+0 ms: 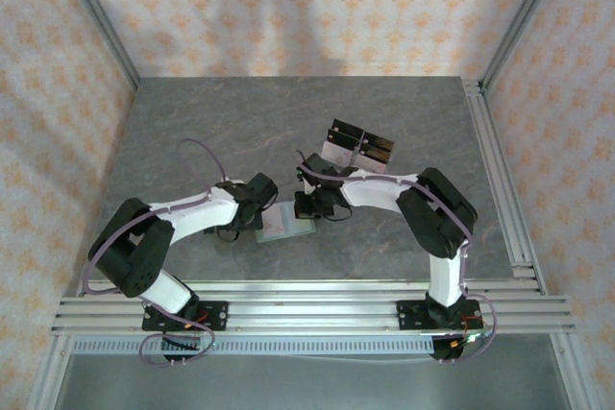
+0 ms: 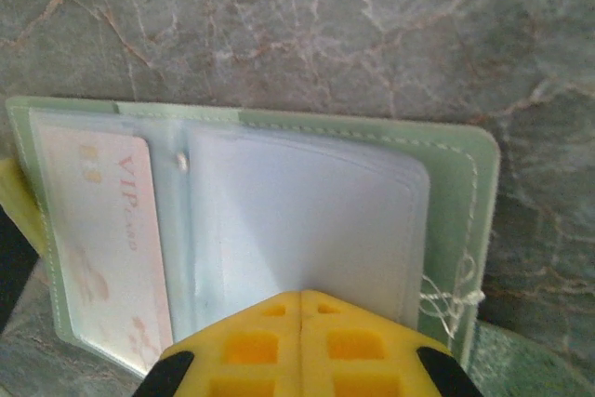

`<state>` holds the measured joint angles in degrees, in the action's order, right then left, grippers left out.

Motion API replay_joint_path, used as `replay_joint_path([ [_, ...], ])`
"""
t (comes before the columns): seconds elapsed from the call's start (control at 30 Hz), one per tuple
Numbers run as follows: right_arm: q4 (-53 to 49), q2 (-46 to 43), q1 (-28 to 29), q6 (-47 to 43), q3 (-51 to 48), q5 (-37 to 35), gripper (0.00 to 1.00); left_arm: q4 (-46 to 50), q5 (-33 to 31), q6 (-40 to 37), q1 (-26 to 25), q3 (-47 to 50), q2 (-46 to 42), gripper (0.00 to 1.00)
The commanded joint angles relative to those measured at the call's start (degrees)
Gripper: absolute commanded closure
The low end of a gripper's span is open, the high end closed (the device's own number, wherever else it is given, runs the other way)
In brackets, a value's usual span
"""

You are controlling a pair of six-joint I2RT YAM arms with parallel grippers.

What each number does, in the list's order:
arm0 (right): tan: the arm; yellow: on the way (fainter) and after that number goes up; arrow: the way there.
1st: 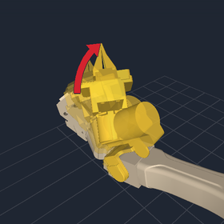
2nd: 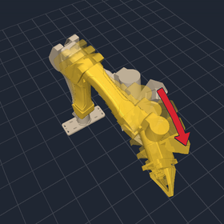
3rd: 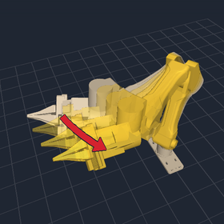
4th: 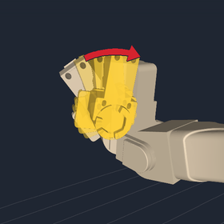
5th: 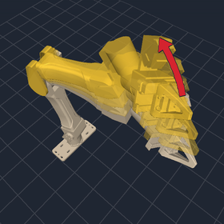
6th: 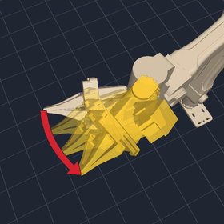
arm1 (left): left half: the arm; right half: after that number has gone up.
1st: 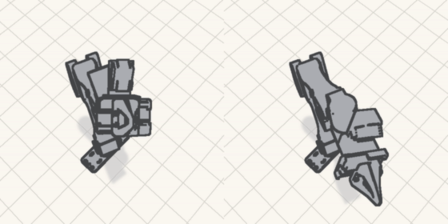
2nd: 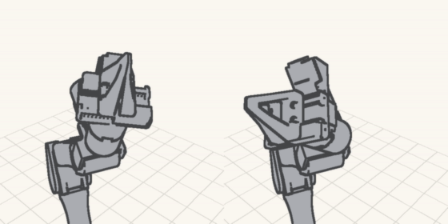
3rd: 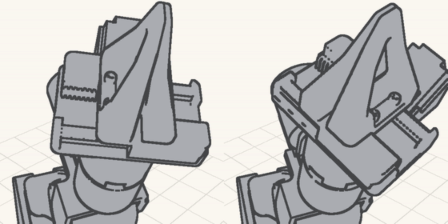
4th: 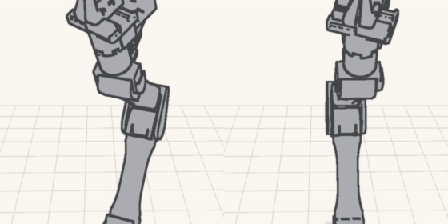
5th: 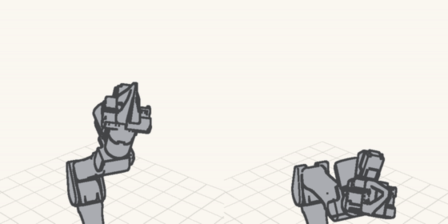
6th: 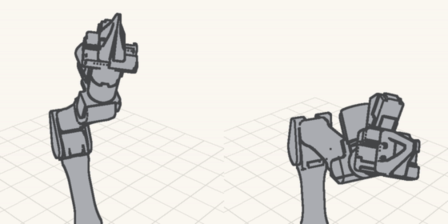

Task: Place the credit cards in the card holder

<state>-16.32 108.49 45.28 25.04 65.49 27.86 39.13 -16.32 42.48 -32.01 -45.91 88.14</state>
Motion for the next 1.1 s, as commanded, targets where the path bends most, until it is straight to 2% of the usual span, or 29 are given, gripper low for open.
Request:
replay_joint_path([
  [0.0,-2.42,-1.63,0.07,2.43,-3.27,-5.51,0.97,-0.20,-0.61,-1.06,1.51,-1.76,-0.89,0.00],
  [0.2,-2.09,-5.08,0.07,6.83,-6.03,-8.87,0.96,0.61,-0.48,-2.52,3.17,-2.69,-1.91,0.00],
  [0.33,0.47,-7.65,0.16,6.52,-5.76,-7.17,0.93,1.28,-0.31,-3.10,3.61,-2.96,-2.86,0.00],
  [0.47,1.29,-9.76,0.49,5.86,-3.92,-4.56,0.84,1.38,0.58,-3.02,3.60,-1.96,-4.14,0.00],
  [0.63,1.35,-8.61,1.88,6.28,-1.48,-1.42,0.63,0.30,2.47,-2.66,3.51,0.24,-5.24,0.00],
  [0.7,1.98,-7.65,2.84,6.92,-0.92,-0.94,0.59,0.08,3.02,-2.49,3.36,1.05,-5.39,0.00],
  [1.07,6.92,-3.20,5.61,11.15,-1.38,-0.16,0.55,-1.23,3.72,-0.56,1.81,4.17,-5.02,0.00],
])
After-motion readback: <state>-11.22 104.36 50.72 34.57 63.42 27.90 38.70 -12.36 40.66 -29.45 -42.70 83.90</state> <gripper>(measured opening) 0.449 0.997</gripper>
